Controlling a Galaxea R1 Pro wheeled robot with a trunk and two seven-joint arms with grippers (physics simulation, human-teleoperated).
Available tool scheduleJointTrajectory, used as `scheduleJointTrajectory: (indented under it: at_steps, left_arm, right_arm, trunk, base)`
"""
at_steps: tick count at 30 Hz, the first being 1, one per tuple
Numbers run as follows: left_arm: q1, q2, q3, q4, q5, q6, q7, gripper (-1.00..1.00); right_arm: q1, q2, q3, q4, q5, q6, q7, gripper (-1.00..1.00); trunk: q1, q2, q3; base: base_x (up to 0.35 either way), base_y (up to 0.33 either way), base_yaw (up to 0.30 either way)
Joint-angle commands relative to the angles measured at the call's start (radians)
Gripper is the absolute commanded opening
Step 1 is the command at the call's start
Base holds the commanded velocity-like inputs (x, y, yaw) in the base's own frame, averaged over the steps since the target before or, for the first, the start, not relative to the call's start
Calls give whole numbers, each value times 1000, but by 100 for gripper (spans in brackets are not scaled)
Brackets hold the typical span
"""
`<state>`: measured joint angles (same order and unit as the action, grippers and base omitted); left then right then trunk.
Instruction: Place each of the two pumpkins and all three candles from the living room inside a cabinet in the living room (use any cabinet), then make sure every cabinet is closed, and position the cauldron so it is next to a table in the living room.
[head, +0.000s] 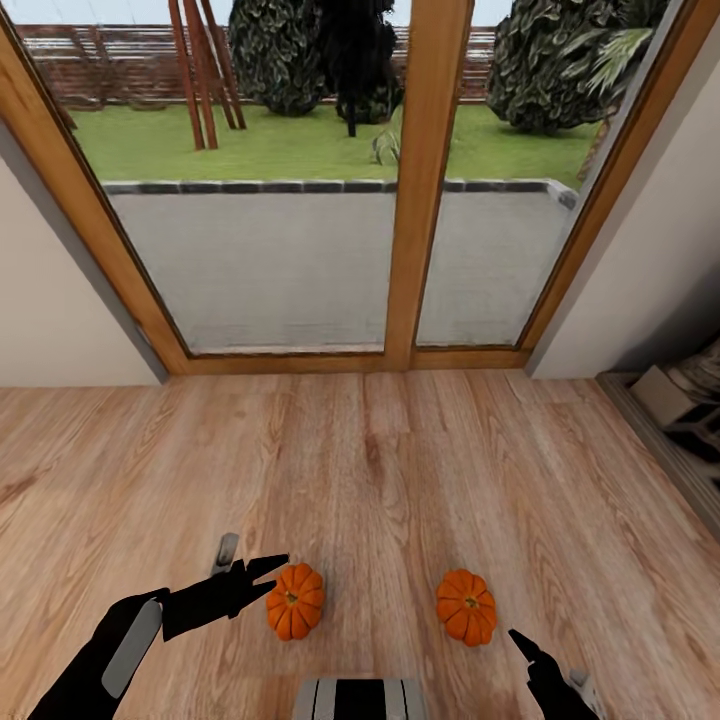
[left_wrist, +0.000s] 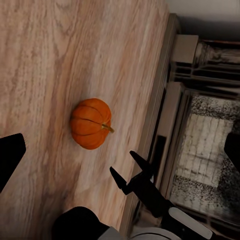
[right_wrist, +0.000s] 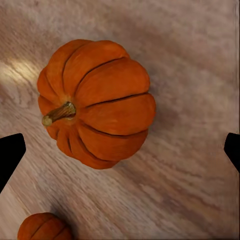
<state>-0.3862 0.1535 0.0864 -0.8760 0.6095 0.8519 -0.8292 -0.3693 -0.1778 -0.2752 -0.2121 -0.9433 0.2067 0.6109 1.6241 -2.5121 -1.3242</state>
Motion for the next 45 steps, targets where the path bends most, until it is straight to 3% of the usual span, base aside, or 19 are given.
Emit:
scheduleJointTrajectory:
  at_steps: [1,9,45]
  left_arm:
    - [0,0,1,0,1,4,-2,100]
    - [0,0,1,0,1,4,-2,100]
    - [0,-2,-7,0,0,4,0,100]
  right_arm:
    - [0,0,-2,0,-9,10,0,100]
    - [0,0,-2,-1,-9,10,-2,100]
    - [0,1,-1,-1,-9,9,-3,100]
  trunk:
    - [0,-1,-5]
    - [4,-2,-36]
    - [4,-2,-36]
  base:
    - [0,0,0]
    - [0,0,0]
    - [67,20,0]
